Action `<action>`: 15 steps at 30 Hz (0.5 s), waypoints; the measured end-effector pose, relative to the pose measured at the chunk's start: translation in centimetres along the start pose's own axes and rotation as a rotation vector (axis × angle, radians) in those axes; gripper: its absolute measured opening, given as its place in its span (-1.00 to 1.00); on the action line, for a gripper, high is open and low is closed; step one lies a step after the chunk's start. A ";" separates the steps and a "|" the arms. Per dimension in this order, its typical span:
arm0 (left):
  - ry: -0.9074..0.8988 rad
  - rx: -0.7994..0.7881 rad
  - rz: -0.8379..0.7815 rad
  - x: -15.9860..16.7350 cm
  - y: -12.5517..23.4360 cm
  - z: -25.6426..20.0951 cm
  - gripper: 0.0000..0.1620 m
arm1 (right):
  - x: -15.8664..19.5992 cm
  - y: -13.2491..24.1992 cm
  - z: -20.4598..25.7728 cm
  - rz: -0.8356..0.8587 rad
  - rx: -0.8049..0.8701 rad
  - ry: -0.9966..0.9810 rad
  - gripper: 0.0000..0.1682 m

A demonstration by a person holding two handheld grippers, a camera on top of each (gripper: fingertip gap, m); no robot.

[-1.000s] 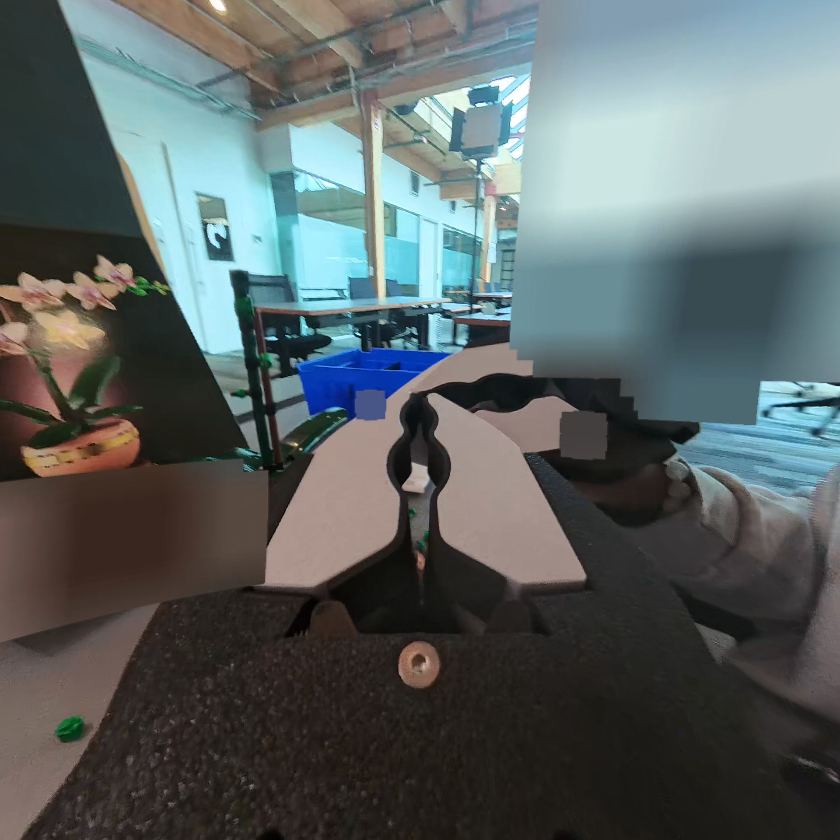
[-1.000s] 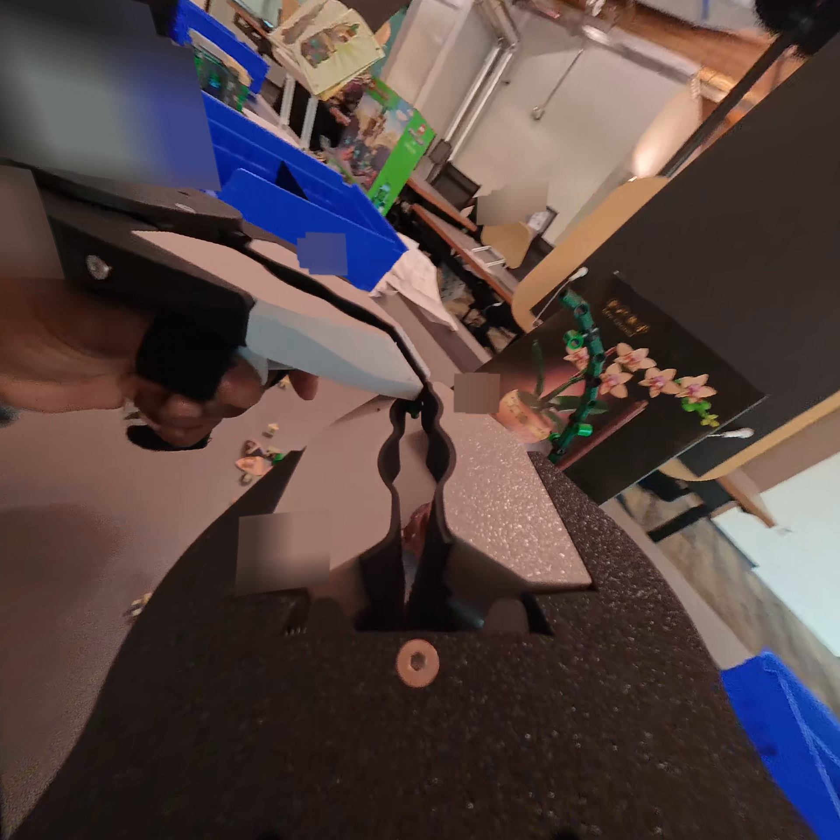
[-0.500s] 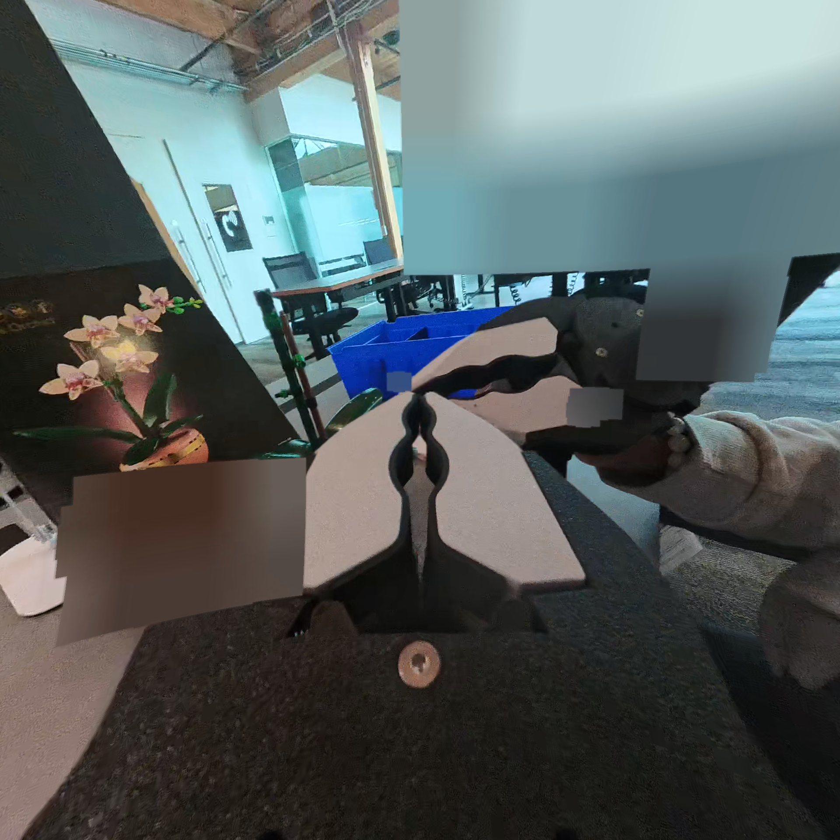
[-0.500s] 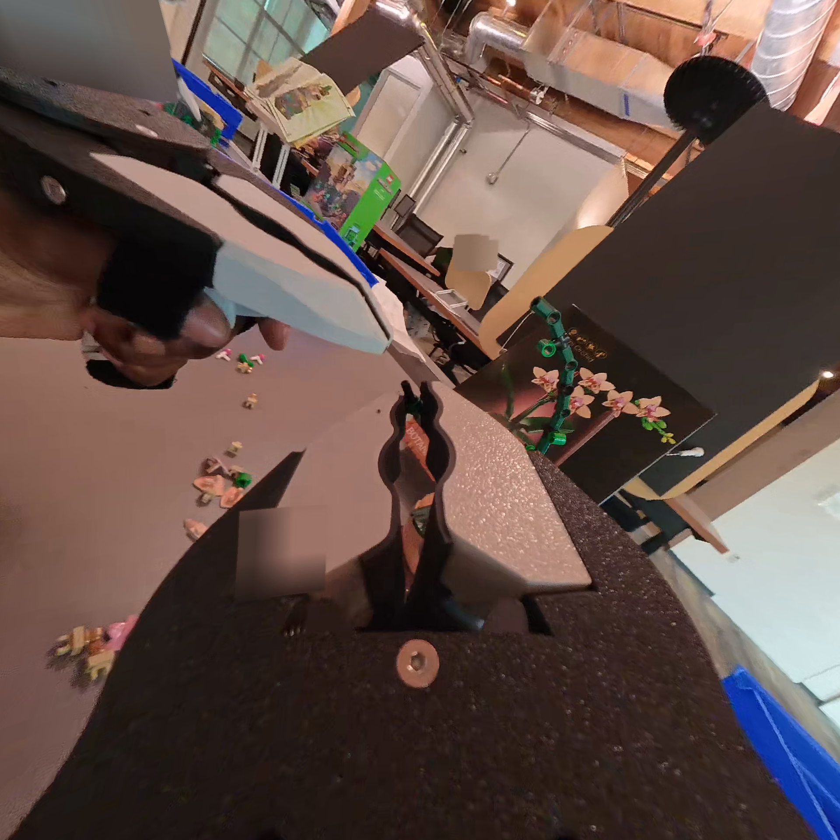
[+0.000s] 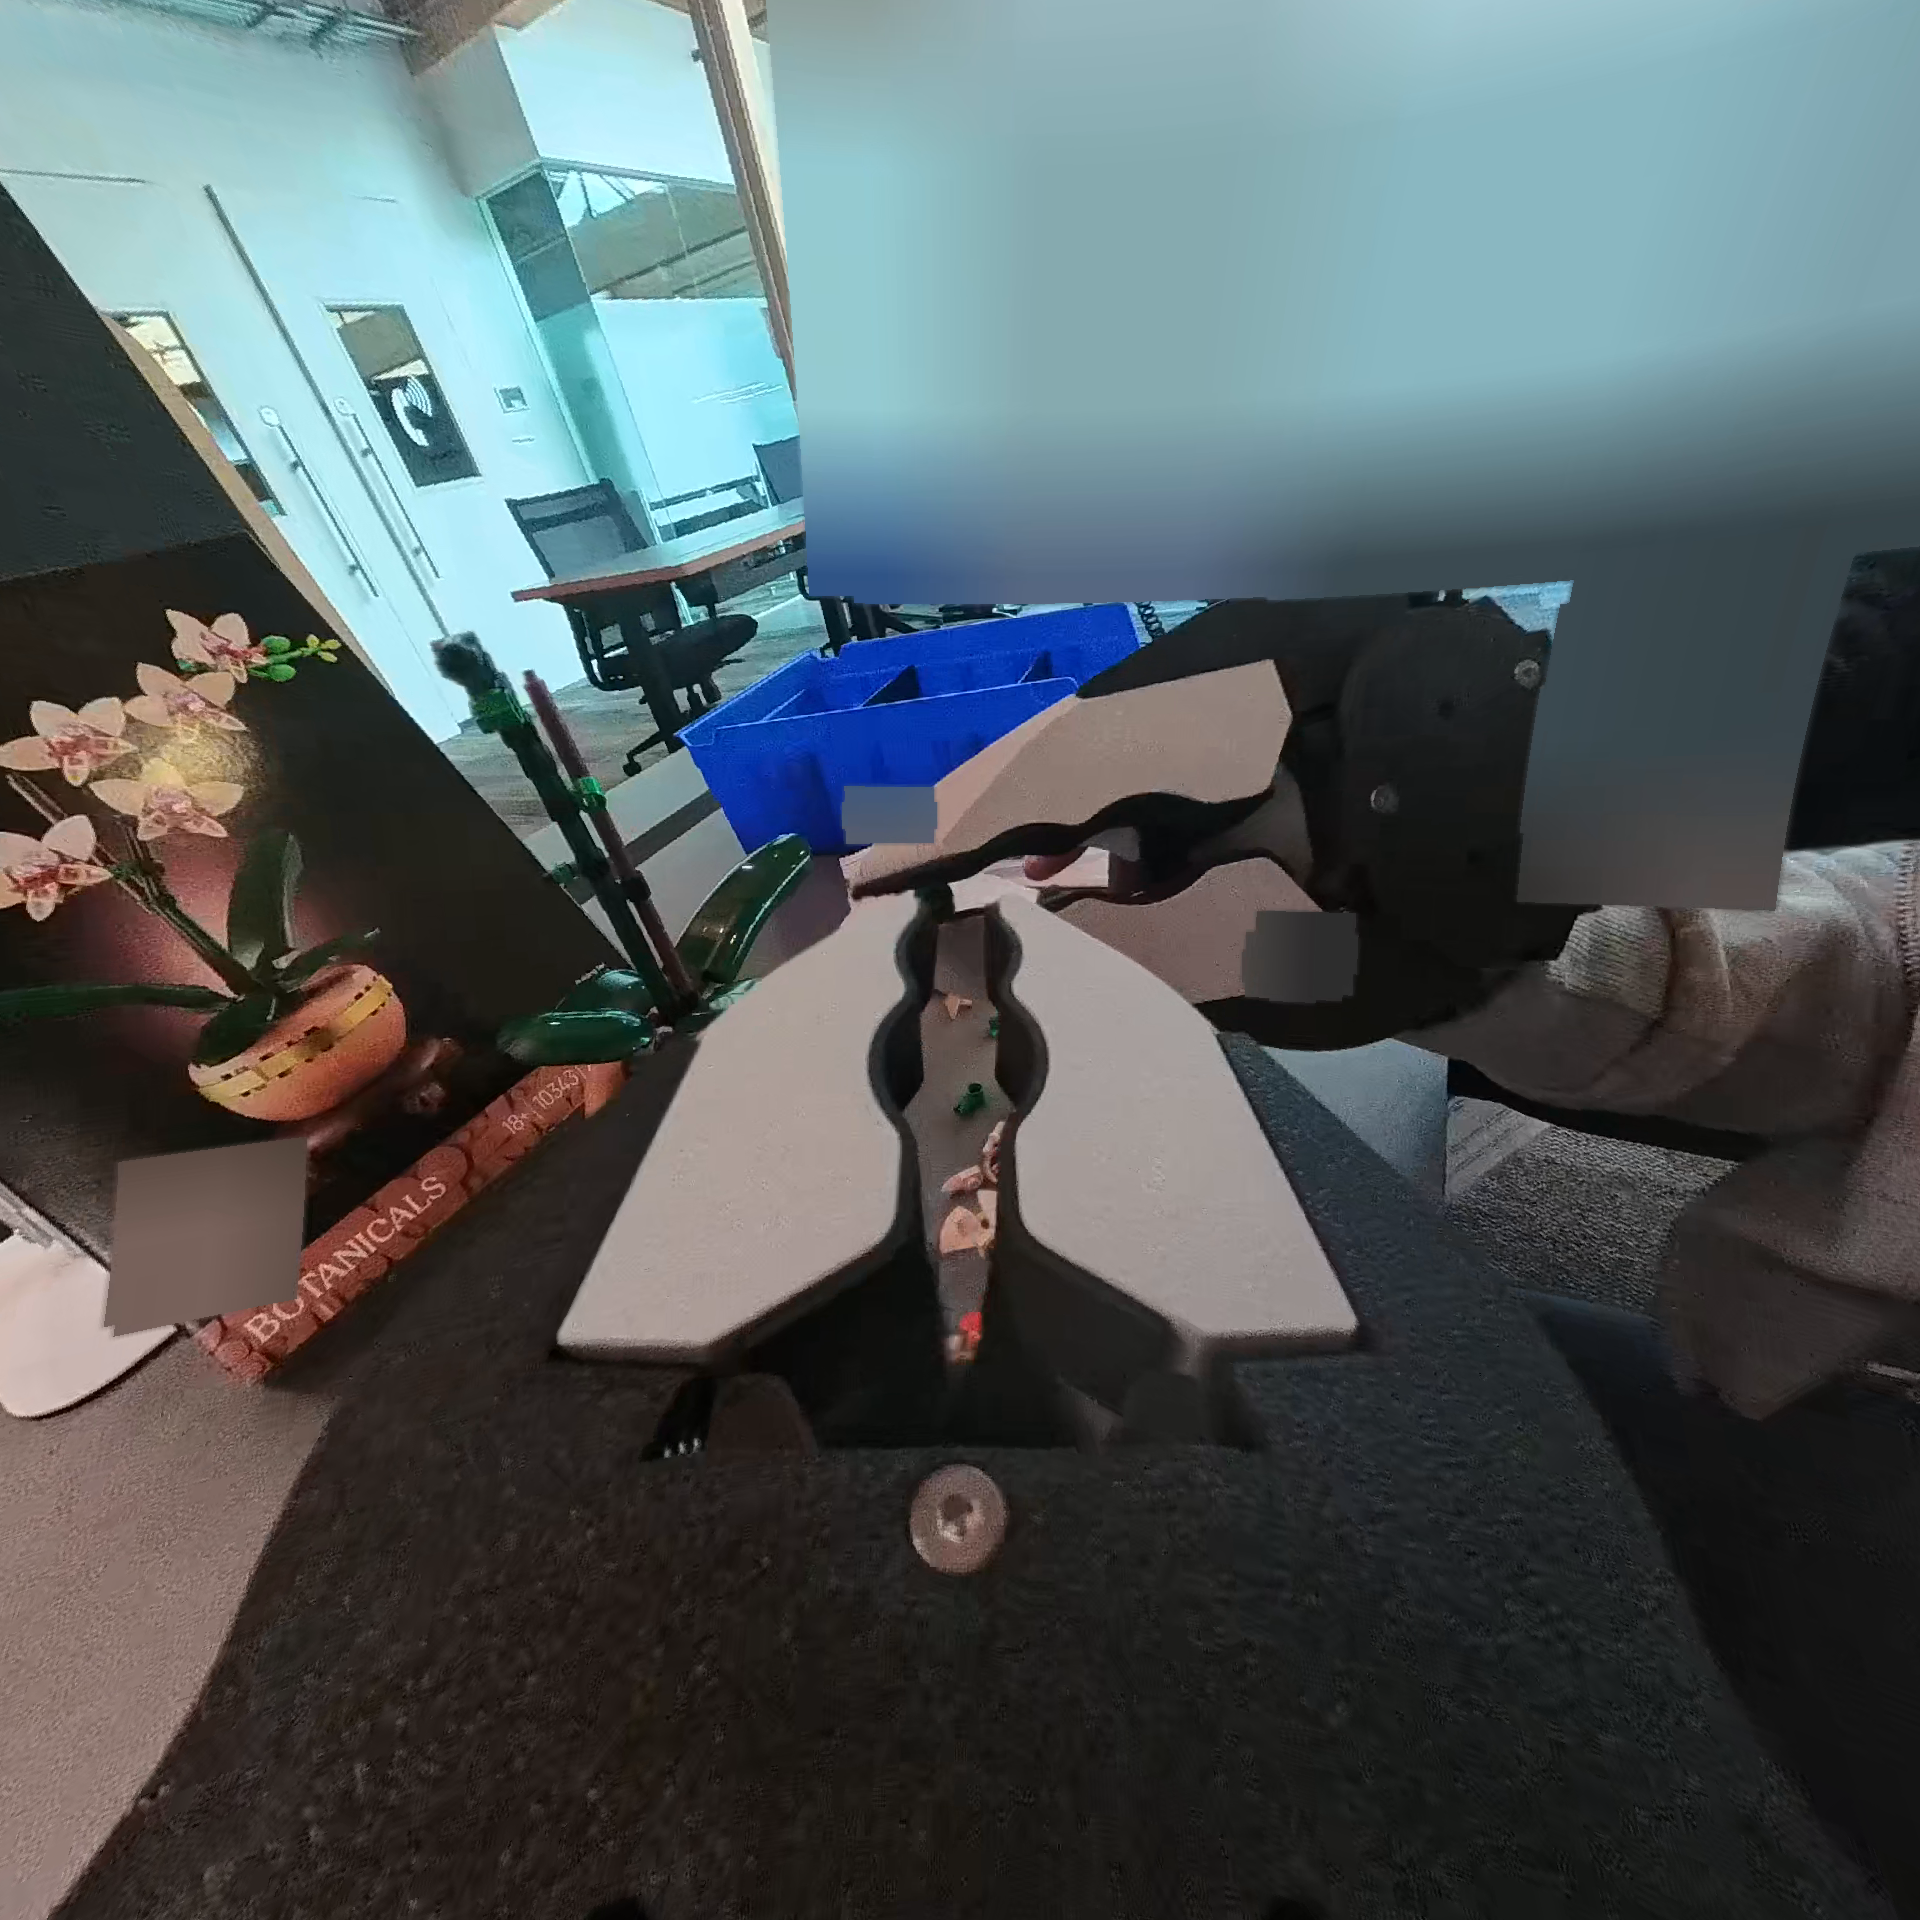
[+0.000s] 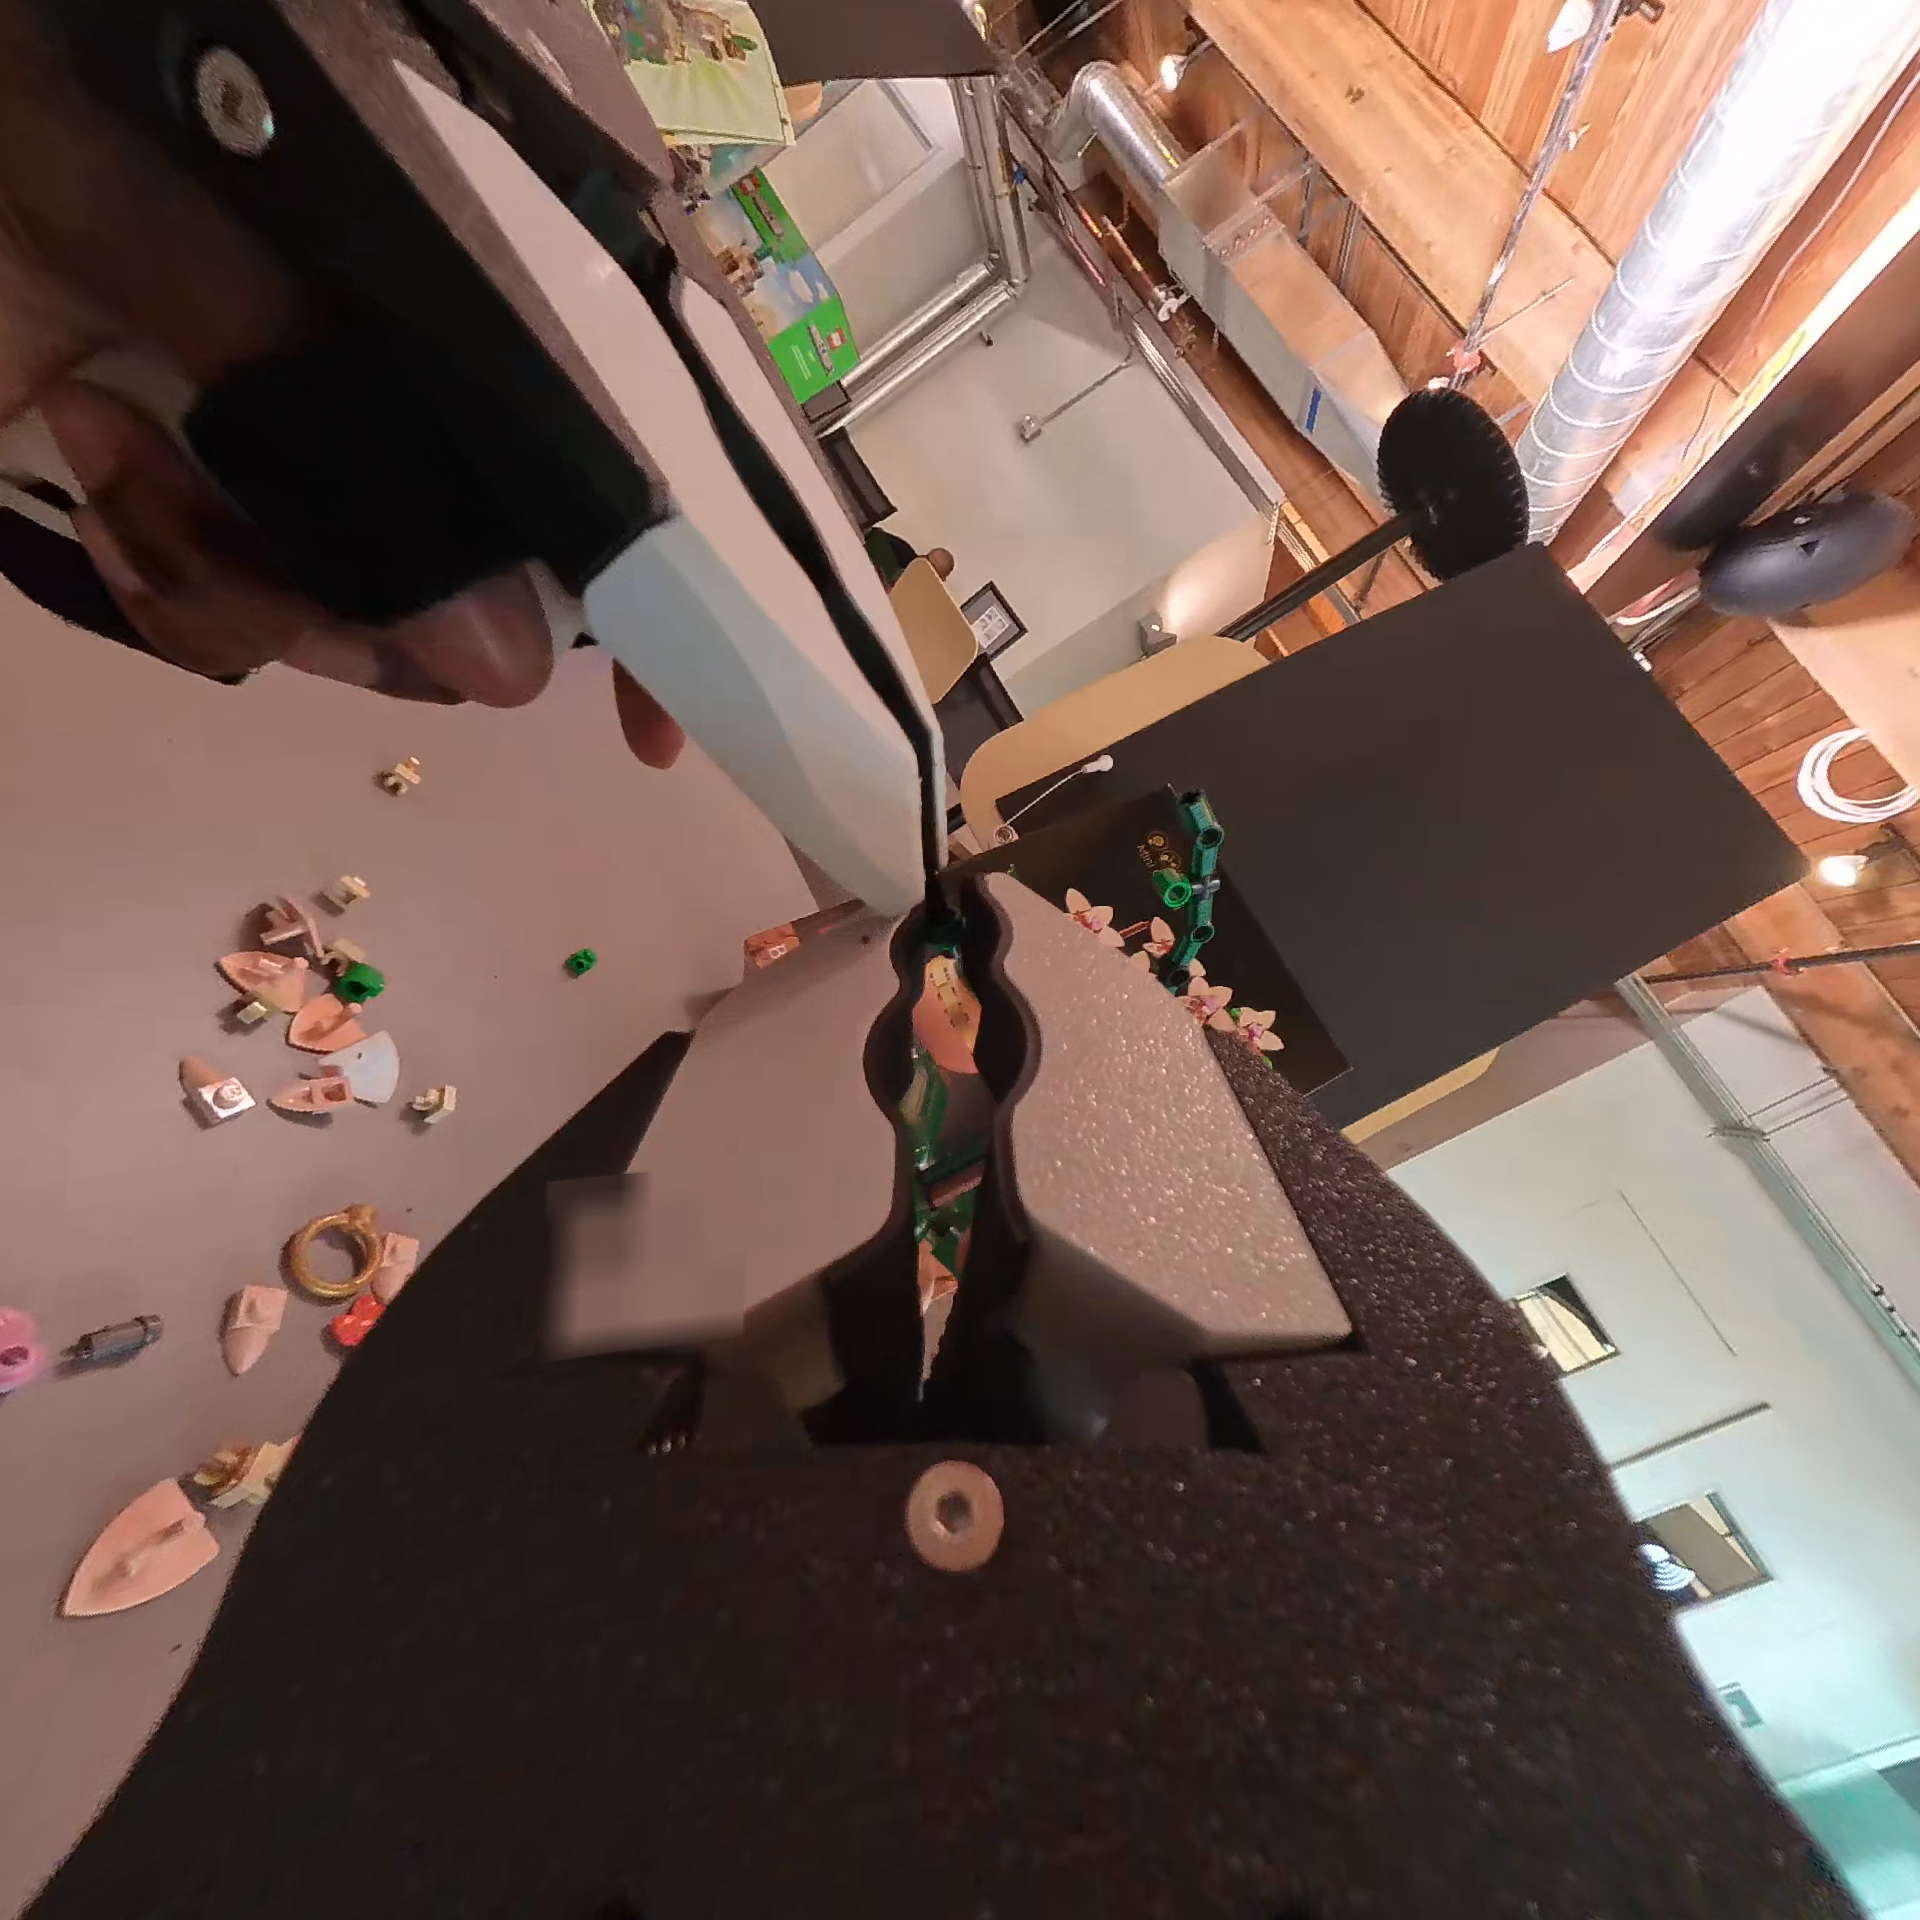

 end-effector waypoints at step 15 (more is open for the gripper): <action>0.040 0.044 -0.025 -0.2 0.1 0.0 -0.95 | -0.3 0.4 0.1 -0.087 0.039 0.106 -0.93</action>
Point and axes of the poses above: each gripper's, where its closed fingertips meet, y back along the fingers, x out of its underside, z = x × y across the jaws, the point moved 10 cm from there along y, back along the fingers, and after that the axes turned 15 degrees about y, right-handed, at the moved point
